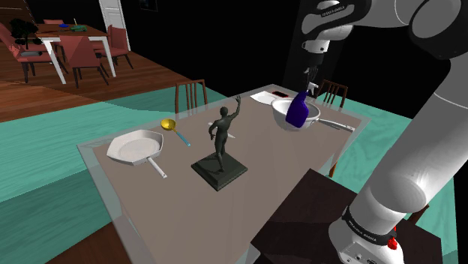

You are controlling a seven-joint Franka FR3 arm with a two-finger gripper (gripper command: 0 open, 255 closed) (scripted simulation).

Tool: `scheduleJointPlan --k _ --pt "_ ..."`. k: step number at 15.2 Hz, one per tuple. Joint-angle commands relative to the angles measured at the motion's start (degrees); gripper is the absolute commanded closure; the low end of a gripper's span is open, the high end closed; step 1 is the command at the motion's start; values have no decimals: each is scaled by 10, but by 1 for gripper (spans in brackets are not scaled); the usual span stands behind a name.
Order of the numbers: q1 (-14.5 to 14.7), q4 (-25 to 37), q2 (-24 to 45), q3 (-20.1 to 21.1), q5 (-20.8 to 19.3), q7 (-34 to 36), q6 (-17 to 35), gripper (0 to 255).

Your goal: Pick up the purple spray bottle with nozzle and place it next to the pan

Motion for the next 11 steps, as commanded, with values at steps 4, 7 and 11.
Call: scheduleJointPlan --k 4,7,11 --pt "1 35 -3 1 -1 0 -38 255" --pt "1 59 -3 1 -1 -1 -61 255" --pt "1 92 0 1 1 -3 -92 255"
